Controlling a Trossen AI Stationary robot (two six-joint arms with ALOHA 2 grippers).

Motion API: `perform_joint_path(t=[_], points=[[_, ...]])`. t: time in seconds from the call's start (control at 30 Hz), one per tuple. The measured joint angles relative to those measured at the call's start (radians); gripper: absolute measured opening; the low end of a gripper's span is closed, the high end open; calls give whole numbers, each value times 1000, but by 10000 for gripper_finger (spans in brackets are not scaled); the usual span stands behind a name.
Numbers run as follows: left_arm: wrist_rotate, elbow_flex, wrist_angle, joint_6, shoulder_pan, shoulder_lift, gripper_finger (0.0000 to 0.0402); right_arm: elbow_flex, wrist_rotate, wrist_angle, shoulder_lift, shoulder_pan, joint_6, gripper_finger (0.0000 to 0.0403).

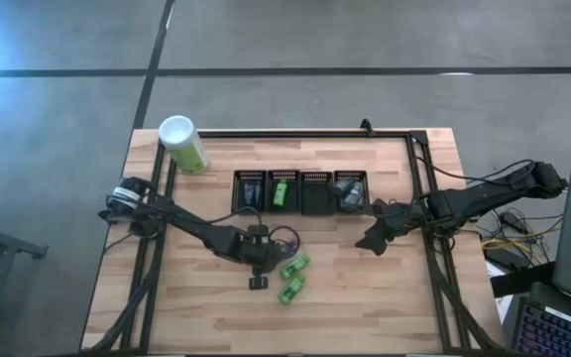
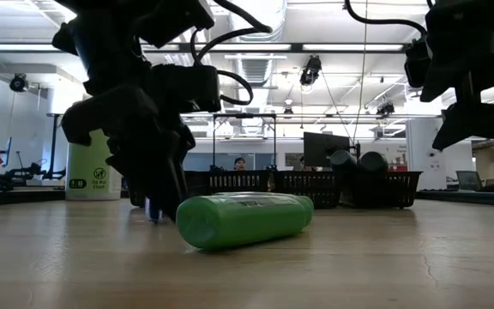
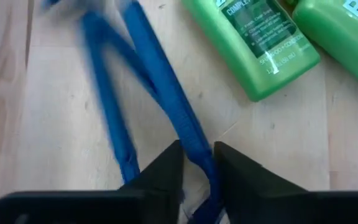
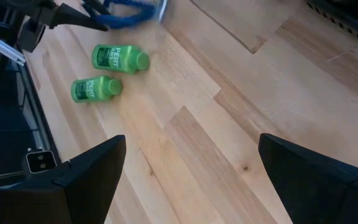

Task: Pick & Place Travel size toiletries
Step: Put the blue razor into the middle right black bin

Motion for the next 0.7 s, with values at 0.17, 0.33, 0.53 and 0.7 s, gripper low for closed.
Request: perform_joint_path(t=[0.17,0.33,0.53,0.7], points=[[0,22,-20,-14,1,-6,49,0,0,0,0,0,0,364],[1,57,-37,-15,1,-29,40,0,0,0,0,0,0,364],[-1,92,-58,1,12,-59,41,-2,-2,37,1,0,6,364],[-1,95,-57,8,48,-60,41,-2,26,217,5,-16,-17,364]])
